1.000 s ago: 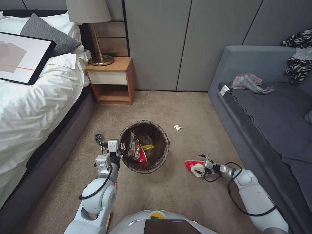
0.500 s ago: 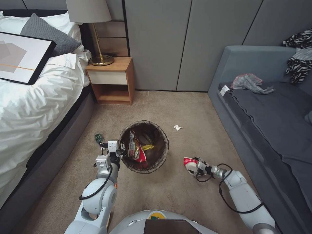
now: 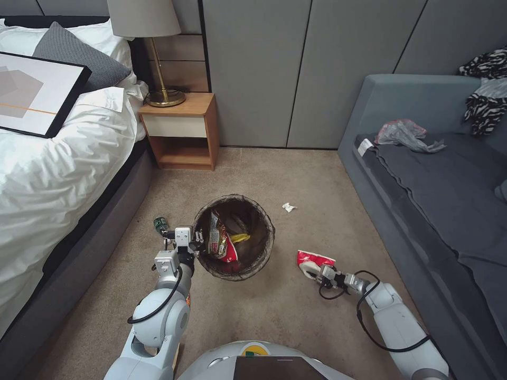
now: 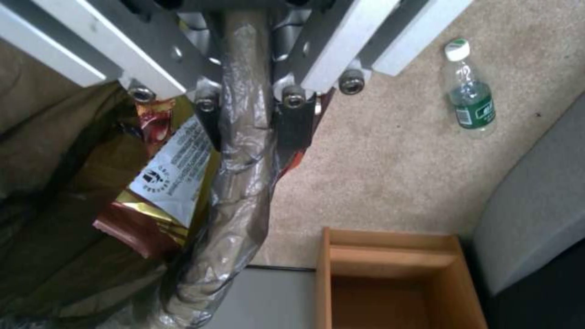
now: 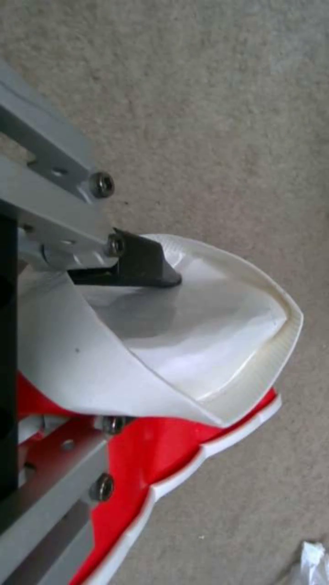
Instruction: Pick up the trash bin, then pick up the garbage from the floor and place it into the trash bin.
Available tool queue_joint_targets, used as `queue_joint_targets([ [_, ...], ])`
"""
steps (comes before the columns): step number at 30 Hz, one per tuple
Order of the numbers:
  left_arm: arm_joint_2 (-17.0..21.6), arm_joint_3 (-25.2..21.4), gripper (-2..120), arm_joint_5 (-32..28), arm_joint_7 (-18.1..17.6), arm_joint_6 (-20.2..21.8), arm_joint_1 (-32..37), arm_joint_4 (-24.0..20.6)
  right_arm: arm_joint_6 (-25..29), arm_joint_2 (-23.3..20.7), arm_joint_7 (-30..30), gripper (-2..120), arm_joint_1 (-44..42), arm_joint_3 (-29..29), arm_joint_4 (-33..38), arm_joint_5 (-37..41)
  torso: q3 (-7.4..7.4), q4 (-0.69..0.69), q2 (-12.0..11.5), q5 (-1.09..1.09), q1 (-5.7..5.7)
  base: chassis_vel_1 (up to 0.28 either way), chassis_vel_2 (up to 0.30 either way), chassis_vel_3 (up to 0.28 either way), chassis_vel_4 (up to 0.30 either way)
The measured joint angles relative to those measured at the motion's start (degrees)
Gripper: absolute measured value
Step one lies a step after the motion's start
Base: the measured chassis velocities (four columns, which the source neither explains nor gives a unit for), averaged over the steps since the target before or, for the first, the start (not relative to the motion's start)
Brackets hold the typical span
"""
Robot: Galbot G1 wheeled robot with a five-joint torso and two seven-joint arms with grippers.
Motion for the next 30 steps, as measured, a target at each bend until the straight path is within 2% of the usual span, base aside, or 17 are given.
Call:
queue_joint_targets([
  [4,0.0,0.0,0,-0.1,0.0,0.0,-0.2,0.0,0.1,-0.1,0.1,20,-0.3,0.3,0.1,0.4,0.00,0.00,0.0,-0.01,0.00,0.000,0.000,0.000,0.000],
  [14,0.0,0.0,0,-0.2,0.0,0.0,-0.3,0.5,0.6,0.6,2.5,20,-0.4,-0.2,1.0,2.3,0.00,0.00,0.0,0.01,0.00,0.000,0.000,0.000,0.000],
  [22,0.0,0.0,0,-0.1,0.0,-0.1,-0.1,0.7,2.0,1.1,12.9,19,-1.5,-3.5,7.9,17.0,0.00,0.00,0.0,-0.01,0.00,0.000,0.000,0.000,0.000],
  [23,0.0,0.0,0,-0.1,0.0,-0.1,-0.1,0.7,2.0,1.1,12.9,19,-1.5,-3.5,7.9,17.0,0.00,0.00,0.0,-0.01,0.00,0.000,0.000,0.000,0.000],
  [26,0.1,0.1,0,-0.1,0.0,-0.1,-0.1,0.7,1.5,1.0,19.6,19,-1.9,-4.0,14.8,22.8,0.00,0.00,0.0,-0.01,0.00,0.000,0.000,0.000,0.000],
  [27,0.1,0.1,0,-0.1,0.0,-0.1,-0.1,0.7,1.5,1.0,19.6,19,-1.9,-4.0,14.8,22.8,0.00,0.00,0.0,-0.01,0.00,0.000,0.000,0.000,0.000],
  [30,0.1,0.4,0,-0.1,0.0,-0.1,0.0,0.9,0.9,0.2,23.4,19,-2.4,-5.1,26.7,32.1,0.00,0.00,0.0,-0.03,0.00,0.000,0.000,0.000,0.000],
])
